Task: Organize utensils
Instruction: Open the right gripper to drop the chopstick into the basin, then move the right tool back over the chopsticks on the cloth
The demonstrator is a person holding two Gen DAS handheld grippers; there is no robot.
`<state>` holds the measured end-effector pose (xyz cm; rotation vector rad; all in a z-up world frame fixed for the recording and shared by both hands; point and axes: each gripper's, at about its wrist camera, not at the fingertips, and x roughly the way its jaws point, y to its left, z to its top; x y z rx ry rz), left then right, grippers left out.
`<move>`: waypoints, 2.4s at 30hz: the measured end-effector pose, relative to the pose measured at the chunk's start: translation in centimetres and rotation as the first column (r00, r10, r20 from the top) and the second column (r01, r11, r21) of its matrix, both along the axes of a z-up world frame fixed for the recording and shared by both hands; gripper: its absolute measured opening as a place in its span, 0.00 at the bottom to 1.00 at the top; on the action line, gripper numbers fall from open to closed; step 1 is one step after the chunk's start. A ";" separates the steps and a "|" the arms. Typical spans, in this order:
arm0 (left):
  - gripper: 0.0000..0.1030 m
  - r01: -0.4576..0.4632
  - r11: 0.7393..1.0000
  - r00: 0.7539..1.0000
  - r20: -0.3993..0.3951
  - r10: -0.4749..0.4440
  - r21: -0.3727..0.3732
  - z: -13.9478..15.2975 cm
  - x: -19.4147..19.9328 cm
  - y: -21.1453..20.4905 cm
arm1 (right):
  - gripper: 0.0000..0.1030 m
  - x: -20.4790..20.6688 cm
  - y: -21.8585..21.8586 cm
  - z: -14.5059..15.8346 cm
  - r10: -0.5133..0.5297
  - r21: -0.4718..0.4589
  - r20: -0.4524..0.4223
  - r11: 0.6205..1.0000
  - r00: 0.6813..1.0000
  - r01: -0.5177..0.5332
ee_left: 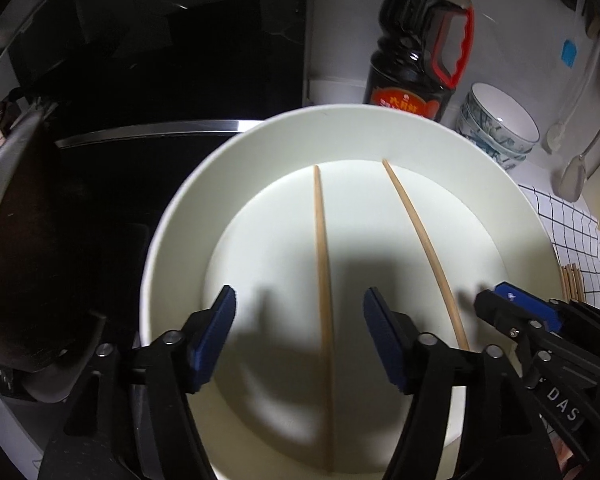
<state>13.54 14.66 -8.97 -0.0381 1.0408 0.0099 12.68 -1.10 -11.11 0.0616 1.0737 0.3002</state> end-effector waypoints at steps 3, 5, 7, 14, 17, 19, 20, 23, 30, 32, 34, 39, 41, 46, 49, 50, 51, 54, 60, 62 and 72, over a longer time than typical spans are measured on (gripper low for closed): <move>0.70 -0.006 1.000 1.000 0.009 0.006 0.007 0.8 -0.5 0.1 | 0.32 -0.7 -0.3 0.8 -0.005 0.000 0.021 1.000 1.000 0.005; 0.74 -0.005 1.000 1.000 0.013 0.005 0.014 1.2 -1.0 0.0 | 0.37 -1.0 -0.6 1.3 -0.007 0.001 0.030 1.000 1.000 0.007; 0.76 -0.007 1.000 1.000 0.020 0.007 0.018 1.5 -1.4 0.0 | 0.40 -1.4 -0.9 1.8 -0.016 -0.003 0.040 1.000 0.999 0.016; 0.90 -0.016 1.000 0.999 0.046 0.015 0.023 3.1 -3.2 -0.8 | 0.52 -2.7 -2.3 3.0 -0.041 -0.002 0.060 0.999 0.997 0.041; 0.91 -0.021 0.999 0.999 0.045 0.020 0.024 3.4 -3.8 -1.2 | 0.56 -3.7 -2.9 3.5 -0.048 -0.001 0.069 0.999 0.996 0.048; 0.92 -0.027 0.999 0.999 0.047 0.026 0.023 3.7 -4.4 -1.4 | 0.58 -4.2 -3.4 3.7 -0.051 0.001 0.071 0.999 0.996 0.051; 0.93 -0.029 0.999 0.998 0.049 0.028 0.022 3.9 -4.7 -1.6 | 0.60 -4.4 -3.6 3.8 -0.053 0.002 0.071 0.999 0.996 0.053; 0.93 -0.030 0.999 0.998 0.052 0.029 0.017 4.2 -5.5 -2.2 | 0.63 -5.4 -4.5 4.2 -0.062 0.005 0.074 0.998 0.995 0.062; 0.93 -0.015 1.000 0.999 0.031 0.014 0.011 4.4 -7.5 -4.3 | 0.68 -7.7 -6.6 4.5 -0.078 0.004 0.060 0.997 0.995 0.078; 0.93 -0.003 1.000 1.000 0.030 0.003 0.015 4.5 -8.0 -5.2 | 0.68 -8.3 -7.3 4.5 -0.083 0.003 0.055 0.997 0.995 0.083; 0.93 0.009 1.000 1.000 0.030 -0.009 0.016 4.6 -8.4 -6.0 | 0.68 -9.1 -8.2 4.6 -0.094 -0.001 0.055 0.996 0.994 0.095; 0.93 0.041 0.999 0.999 0.031 -0.042 0.021 4.8 -9.2 -8.2 | 0.69 -10.6 -10.6 4.8 -0.126 -0.002 0.056 0.992 0.990 0.127; 0.93 0.055 0.998 0.998 0.029 -0.056 0.016 4.7 -9.5 -9.1 | 0.70 -11.2 -11.8 4.8 -0.145 -0.004 0.059 0.989 0.988 0.146; 0.93 0.110 0.994 0.994 0.017 -0.110 0.006 4.3 -10.0 -12.1 | 0.70 -12.7 -14.9 4.7 -0.198 -0.005 0.050 0.980 0.979 0.198; 0.93 0.163 0.987 0.987 0.014 -0.163 0.002 4.0 -10.5 -14.5 | 0.69 -13.7 -17.4 4.4 -0.241 -0.009 0.046 0.970 0.969 0.242; 0.93 0.188 0.982 0.982 0.013 -0.188 0.001 3.9 -10.7 -15.4 | 0.70 -14.1 -18.0 4.4 -0.252 -0.011 0.046 0.967 0.967 0.253; 0.93 0.210 0.978 0.978 0.012 -0.210 0.002 3.7 -10.9 -16.2 | 0.70 -14.5 -19.0 4.2 -0.269 -0.014 0.045 0.963 0.962 0.270; 0.93 0.258 0.966 0.966 0.011 -0.258 0.012 3.4 -11.3 -18.5 | 0.70 -15.3 -21.3 3.5 -0.310 -0.024 0.037 0.950 0.950 0.311; 0.93 0.309 0.951 0.951 -0.005 -0.309 0.009 2.0 -11.7 -22.3 | 0.70 -16.9 -25.5 2.0 -0.368 -0.053 0.029 0.928 0.929 0.369; 0.93 0.313 0.950 0.950 -0.016 -0.313 0.004 1.3 -11.5 -23.2 | 0.69 -17.1 -26.8 1.4 -0.380 -0.067 0.024 0.922 0.925 0.380; 0.93 0.263 0.965 0.964 -0.039 -0.263 -0.003 -2.4 -10.0 -26.2 | 0.69 -16.5 -30.1 -1.3 -0.384 -0.113 0.051 0.915 0.922 0.387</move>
